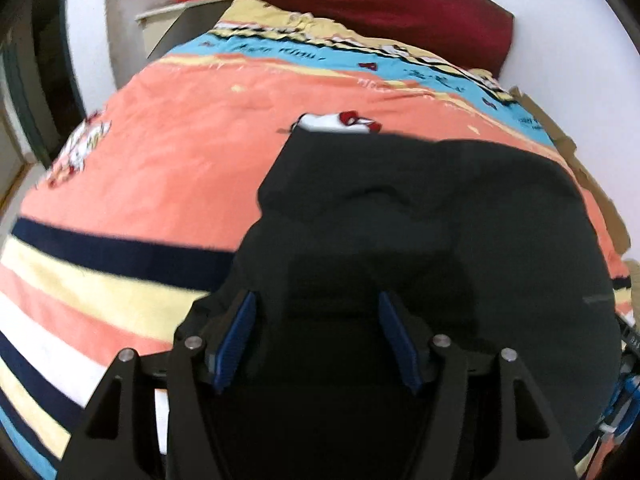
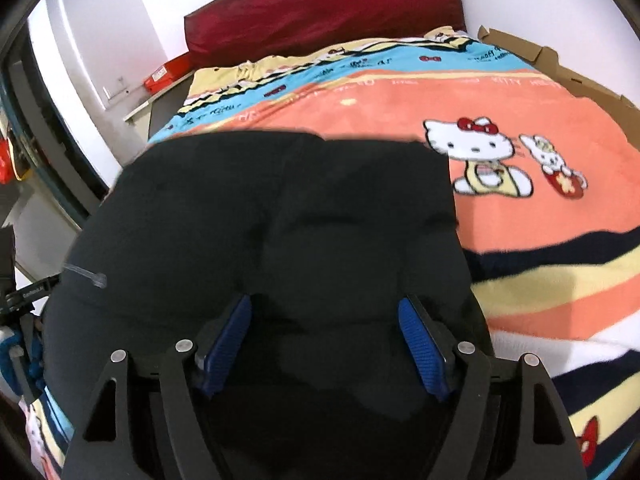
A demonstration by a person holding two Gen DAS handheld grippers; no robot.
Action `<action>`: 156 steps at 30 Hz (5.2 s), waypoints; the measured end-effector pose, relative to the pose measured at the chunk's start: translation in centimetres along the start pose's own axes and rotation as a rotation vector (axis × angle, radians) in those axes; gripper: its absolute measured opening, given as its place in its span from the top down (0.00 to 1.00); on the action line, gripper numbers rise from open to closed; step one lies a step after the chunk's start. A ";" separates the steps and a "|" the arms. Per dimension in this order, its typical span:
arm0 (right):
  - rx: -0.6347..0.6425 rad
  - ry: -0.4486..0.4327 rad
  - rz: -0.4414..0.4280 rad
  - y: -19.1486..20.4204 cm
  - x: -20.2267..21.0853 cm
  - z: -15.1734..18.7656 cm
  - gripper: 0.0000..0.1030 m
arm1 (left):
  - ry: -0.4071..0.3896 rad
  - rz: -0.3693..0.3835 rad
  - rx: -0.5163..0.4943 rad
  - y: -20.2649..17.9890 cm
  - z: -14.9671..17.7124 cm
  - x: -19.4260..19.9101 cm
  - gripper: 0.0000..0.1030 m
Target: Fold large clothes
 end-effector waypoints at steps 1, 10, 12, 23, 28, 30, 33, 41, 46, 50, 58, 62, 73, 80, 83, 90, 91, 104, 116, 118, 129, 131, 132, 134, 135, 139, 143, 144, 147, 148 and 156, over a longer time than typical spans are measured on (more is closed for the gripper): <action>-0.008 -0.004 -0.009 -0.4 -0.4 0.3 0.27 | 0.001 0.007 0.016 0.2 0.2 -0.4 0.35; -0.012 -0.027 0.009 -1.1 -1.6 0.9 0.26 | -0.005 -0.018 0.041 0.2 1.0 -1.4 0.28; -0.008 -0.005 0.038 -0.9 -1.6 0.9 0.26 | -0.019 -0.068 0.031 0.0 1.0 -0.6 0.28; 0.061 -0.109 0.034 5.4 4.8 1.7 0.25 | -0.253 -0.125 -0.027 -1.2 4.6 8.4 0.29; 0.132 -0.113 -0.037 8.6 4.8 3.2 0.21 | -0.293 -0.096 -0.055 -2.9 6.0 9.5 0.29; 0.137 -0.107 -0.049 8.7 4.2 3.8 0.20 | -0.304 -0.099 -0.070 -3.8 6.4 9.5 0.29; 0.108 -0.107 -0.062 7.6 3.8 4.7 0.15 | -0.312 -0.104 -0.070 -4.3 7.0 9.1 0.29; 0.092 -0.115 -0.064 5.5 3.6 5.9 0.13 | -0.334 -0.111 -0.084 -4.7 7.4 8.2 0.28; 0.087 -0.119 -0.053 4.5 3.9 6.3 0.13 | -0.334 -0.113 -0.087 -4.9 7.6 8.0 0.28; 0.079 -0.113 -0.034 3.9 4.5 6.7 0.13 | -0.330 -0.113 -0.089 -4.9 7.8 8.0 0.28; 0.082 -0.110 0.056 3.5 6.2 6.6 0.13 | -0.325 -0.079 -0.059 -4.1 6.5 9.9 0.29; 0.121 -0.124 0.022 5.7 5.6 3.9 0.13 | -0.308 -0.023 -0.111 -7.0 3.7 10.4 0.29; 0.177 0.005 -0.067 10.4 -3.1 -4.6 0.11 | -0.179 -0.036 -0.215 -12.2 -2.3 4.9 0.28; 0.135 0.027 -0.055 7.4 -3.6 -3.5 0.06 | -0.109 -0.039 -0.128 -7.8 -1.3 2.5 0.26; 0.123 0.026 -0.026 6.1 -2.6 -2.7 0.05 | -0.104 -0.068 -0.138 -6.5 -0.5 2.7 0.25; 0.080 0.011 0.008 3.3 0.0 0.1 0.05 | -0.138 -0.141 -0.160 -3.4 1.8 3.8 0.24; 0.069 0.011 0.017 2.7 0.5 0.7 0.05 | -0.137 -0.136 -0.152 -3.0 2.0 3.9 0.24; -0.041 0.065 0.134 -0.7 5.8 6.3 0.04 | -0.061 -0.162 -0.107 2.9 6.5 7.0 0.24; -0.119 -0.006 0.106 -2.8 11.0 5.6 0.01 | -0.062 0.022 0.012 7.5 4.6 10.1 0.24; -0.144 -0.002 0.089 -3.5 10.5 4.9 0.01 | -0.046 0.066 0.032 7.4 4.2 9.4 0.24; -0.376 0.213 -0.206 -7.7 2.1 6.4 0.01 | 0.161 0.192 0.073 6.2 5.5 -0.2 0.00; -0.380 0.240 -0.257 -7.5 1.0 6.7 0.01 | 0.179 0.238 0.092 6.1 5.8 -1.0 0.00; -0.371 0.244 -0.273 -7.3 0.7 6.7 0.01 | 0.178 0.253 0.091 6.0 5.9 -1.2 0.00; -0.357 0.238 -0.300 -6.9 0.0 6.9 0.01 | 0.170 0.269 0.085 5.8 5.9 -1.1 0.00; -0.338 0.225 -0.303 -6.7 -0.2 6.9 0.01 | 0.161 0.277 0.080 5.6 5.9 -0.9 0.01; -0.246 0.178 -0.298 -4.8 0.3 6.5 0.29 | 0.094 0.432 0.070 4.0 6.2 1.2 0.31; -0.138 0.136 -0.264 -1.7 2.2 4.9 0.71 | 0.022 0.499 0.019 1.6 5.9 5.2 0.69; -0.106 0.125 -0.252 -0.8 2.6 4.5 0.73 | 0.001 0.498 0.005 1.2 5.6 6.1 0.74; -0.023 0.064 -0.245 2.3 4.7 2.9 0.78 | -0.059 0.507 0.007 0.7 4.3 9.6 0.80; -0.001 0.036 -0.247 3.5 5.7 2.3 0.79 | -0.070 0.508 0.009 0.7 4.2 10.4 0.81; 0.106 -0.042 -0.277 8.6 12.6 1.5 0.80 | -0.155 0.518 -0.005 2.7 5.4 17.7 0.81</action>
Point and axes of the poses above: each gripper's, at about its wrist camera, not at the fingertips, and x roughly against the way its jaws point, y to its left, z to its underside, the point moved 4 cm from there along -x, roughly the way its jaws point, and after that the axes turned 15 degrees about -z, right-handed, at the moved point
